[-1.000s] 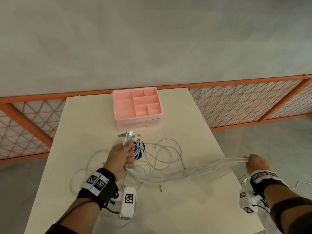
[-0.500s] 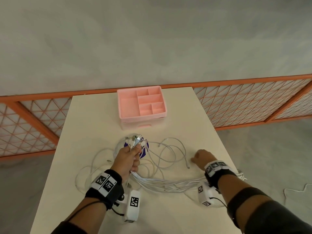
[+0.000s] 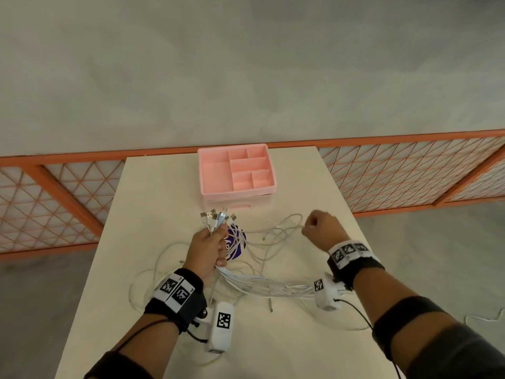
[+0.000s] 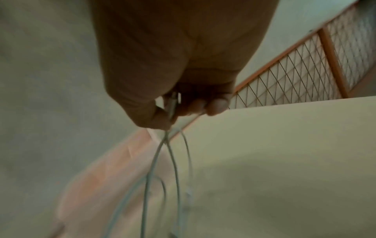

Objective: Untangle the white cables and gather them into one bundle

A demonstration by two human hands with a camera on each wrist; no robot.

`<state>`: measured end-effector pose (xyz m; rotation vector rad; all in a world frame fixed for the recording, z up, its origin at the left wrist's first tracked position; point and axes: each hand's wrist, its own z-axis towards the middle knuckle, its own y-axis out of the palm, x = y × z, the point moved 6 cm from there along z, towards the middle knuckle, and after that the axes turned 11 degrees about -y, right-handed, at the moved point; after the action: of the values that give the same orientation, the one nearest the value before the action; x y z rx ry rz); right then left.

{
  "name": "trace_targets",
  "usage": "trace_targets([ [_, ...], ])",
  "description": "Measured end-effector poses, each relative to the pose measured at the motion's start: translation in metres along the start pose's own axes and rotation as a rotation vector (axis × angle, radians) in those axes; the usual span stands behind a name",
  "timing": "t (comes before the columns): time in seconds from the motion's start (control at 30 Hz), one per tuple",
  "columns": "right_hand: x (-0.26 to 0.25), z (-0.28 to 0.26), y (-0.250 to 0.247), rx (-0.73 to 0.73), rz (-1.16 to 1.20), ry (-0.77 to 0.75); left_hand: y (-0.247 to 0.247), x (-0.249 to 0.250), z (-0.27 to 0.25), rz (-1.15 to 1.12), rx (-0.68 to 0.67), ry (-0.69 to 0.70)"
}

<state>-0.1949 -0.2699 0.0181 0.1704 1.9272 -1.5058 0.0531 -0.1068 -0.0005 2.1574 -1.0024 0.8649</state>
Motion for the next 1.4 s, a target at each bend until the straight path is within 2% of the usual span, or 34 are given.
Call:
trace_targets([
  [0.13,-0.053,0.009,-0.063,0.297,0.628,-0.167,0.003,0.001,0.003,-0.026,0.000,-0.008],
  [0.23,-0.099,0.009,-0.090,0.331,1.039,-0.302,0.008,0.004,0.000,-0.042,-0.017,0.006],
  [0.33,-0.134,0.009,-0.100,0.351,1.239,-0.373,0.010,0.010,-0.004,-0.062,-0.024,0.022],
  [0.43,-0.151,0.007,-0.081,0.338,1.094,-0.373,0.013,0.013,-0.007,-0.083,-0.019,0.024],
  [0.57,-0.157,-0.004,-0.014,0.149,0.745,-0.350,0.020,0.011,-0.011,-0.075,-0.031,0.033],
  [0.63,-0.154,-0.010,0.018,0.094,0.695,-0.280,0.022,0.009,-0.012,-0.045,-0.034,0.056],
  [0.77,-0.149,-0.019,0.053,0.098,0.719,-0.193,0.023,0.006,-0.012,-0.027,-0.026,0.079],
  [0.9,-0.145,-0.023,0.069,0.111,0.661,-0.208,0.023,0.005,-0.012,-0.020,-0.025,0.092],
  [1.17,-0.145,-0.039,0.070,-0.194,0.581,-0.399,0.013,0.003,-0.007,-0.006,-0.025,0.082],
  [1.4,-0.137,-0.053,0.073,-0.199,0.589,-0.432,0.021,0.004,-0.005,0.014,0.005,0.090],
])
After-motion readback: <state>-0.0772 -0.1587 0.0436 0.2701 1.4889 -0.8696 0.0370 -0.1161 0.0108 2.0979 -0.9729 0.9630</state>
